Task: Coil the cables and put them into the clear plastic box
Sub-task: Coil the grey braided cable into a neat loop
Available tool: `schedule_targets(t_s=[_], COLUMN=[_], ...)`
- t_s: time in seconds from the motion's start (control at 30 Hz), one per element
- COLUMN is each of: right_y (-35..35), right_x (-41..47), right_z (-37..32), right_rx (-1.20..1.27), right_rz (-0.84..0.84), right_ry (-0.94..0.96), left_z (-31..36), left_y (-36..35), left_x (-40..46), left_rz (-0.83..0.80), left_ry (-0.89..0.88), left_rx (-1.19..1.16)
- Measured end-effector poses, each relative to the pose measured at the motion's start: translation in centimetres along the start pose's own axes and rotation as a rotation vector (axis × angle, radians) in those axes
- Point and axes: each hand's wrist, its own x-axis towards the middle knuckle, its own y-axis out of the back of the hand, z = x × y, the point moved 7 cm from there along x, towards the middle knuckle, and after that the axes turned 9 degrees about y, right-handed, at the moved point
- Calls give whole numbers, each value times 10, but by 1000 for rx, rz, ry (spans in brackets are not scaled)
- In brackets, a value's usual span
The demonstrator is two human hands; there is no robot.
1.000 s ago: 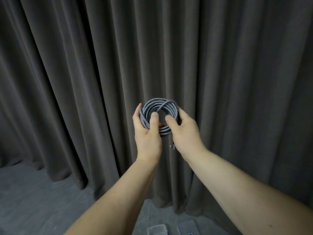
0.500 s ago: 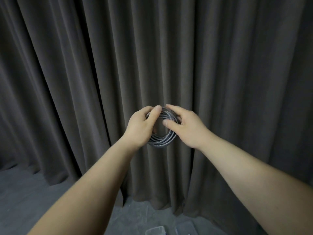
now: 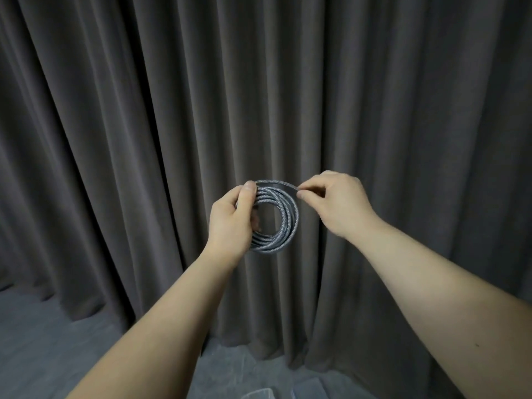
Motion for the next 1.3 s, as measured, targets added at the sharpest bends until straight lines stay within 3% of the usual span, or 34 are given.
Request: schedule_targets(t_s=[0.13, 0.33, 0.5, 0.63, 0.8, 1.07, 1.3], right_y=[-2, -33, -49, -64, -58, -57, -50], right_x=[3, -2, -8, -19, -20, -21, -24], right_z=[0, 7, 6, -6, -16, -14, -23], right_rx=[-30, 712, 977, 1188, 1141, 651, 577], right_rz=[51, 8, -72, -268, -300, -260, -197], right_ry=[-33, -349, -476, -563, -388, -146, -66], left_z=[8, 12, 5, 5, 4, 0, 0], left_y=[-8, -12, -11, -9, -8, -7, -4], left_x=[-5, -3, -3, -1, -1, -2, -7], left_rz=[-66, -43, -12, 29, 33, 77, 179], left_ry=[-15, -89, -101, -105, -87, -44, -11], left_rx=[-30, 71, 96, 91, 61, -2, -96])
